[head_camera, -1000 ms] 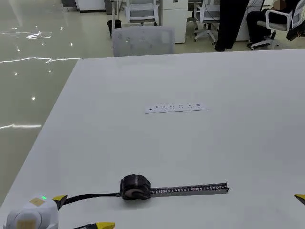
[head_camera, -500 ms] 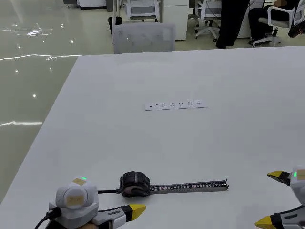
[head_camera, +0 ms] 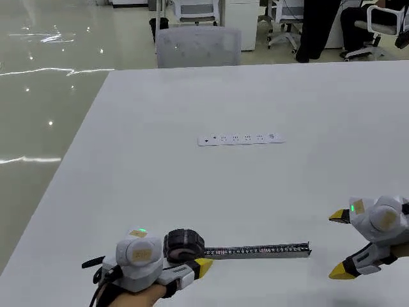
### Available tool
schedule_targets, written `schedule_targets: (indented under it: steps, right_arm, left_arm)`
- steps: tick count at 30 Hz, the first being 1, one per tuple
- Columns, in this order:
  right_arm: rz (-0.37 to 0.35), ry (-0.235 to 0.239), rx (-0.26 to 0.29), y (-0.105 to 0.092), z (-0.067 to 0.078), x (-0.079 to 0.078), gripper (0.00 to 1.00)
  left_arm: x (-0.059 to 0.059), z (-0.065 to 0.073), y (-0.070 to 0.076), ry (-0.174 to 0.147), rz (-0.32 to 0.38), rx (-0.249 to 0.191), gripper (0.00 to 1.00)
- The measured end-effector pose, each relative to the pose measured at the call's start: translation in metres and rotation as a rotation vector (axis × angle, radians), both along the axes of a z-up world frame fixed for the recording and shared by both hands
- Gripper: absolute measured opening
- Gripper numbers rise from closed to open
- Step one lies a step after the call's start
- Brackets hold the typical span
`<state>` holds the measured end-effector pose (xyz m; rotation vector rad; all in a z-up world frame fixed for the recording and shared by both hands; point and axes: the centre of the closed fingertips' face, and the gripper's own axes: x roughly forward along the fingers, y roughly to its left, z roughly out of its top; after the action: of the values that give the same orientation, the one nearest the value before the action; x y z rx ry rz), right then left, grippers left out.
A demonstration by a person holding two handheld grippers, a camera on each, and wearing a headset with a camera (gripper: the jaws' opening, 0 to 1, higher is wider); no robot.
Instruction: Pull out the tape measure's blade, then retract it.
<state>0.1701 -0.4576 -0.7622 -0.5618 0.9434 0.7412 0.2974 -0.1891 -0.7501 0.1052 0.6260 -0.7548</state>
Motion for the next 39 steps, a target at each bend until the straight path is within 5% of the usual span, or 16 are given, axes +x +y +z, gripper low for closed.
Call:
schedule_targets:
  steps: [2, 5, 8, 16, 20, 28, 33, 39]
  right_arm:
    - [0.016, 0.025, -0.006, 0.002, -0.005, 0.005, 0.68]
    - [0.073, 0.086, -0.027, 0.006, -0.019, 0.011, 0.60]
    - [0.110, 0.131, -0.032, 0.010, -0.032, 0.012, 0.54]
    - [0.188, 0.215, -0.050, 0.014, -0.049, 0.012, 0.37]
    - [0.185, 0.235, -0.056, 0.012, -0.052, 0.013, 0.29]
    - [0.209, 0.231, -0.087, 0.013, -0.060, 0.013, 0.15]
    - [0.186, 0.249, -0.088, 0.014, -0.059, 0.012, 0.15]
    - [0.148, 0.263, -0.070, 0.017, -0.057, 0.014, 0.15]
  left_arm:
    - [-0.001, -0.005, -0.002, 0.026, 0.052, -0.008, 1.00]
    - [0.005, -0.001, -0.012, -0.059, 0.053, -0.011, 1.00]
    - [0.000, -0.007, -0.022, -0.019, 0.045, -0.028, 0.99]
    - [0.013, -0.006, -0.020, -0.077, 0.067, -0.001, 1.00]
    - [0.021, -0.010, -0.019, -0.049, 0.106, -0.023, 0.94]
    - [0.018, -0.018, -0.023, -0.010, 0.108, -0.023, 0.83]
    - [0.018, -0.023, -0.022, 0.024, 0.128, -0.025, 0.75]
    - [0.018, -0.022, -0.024, 0.023, 0.128, -0.017, 0.71]
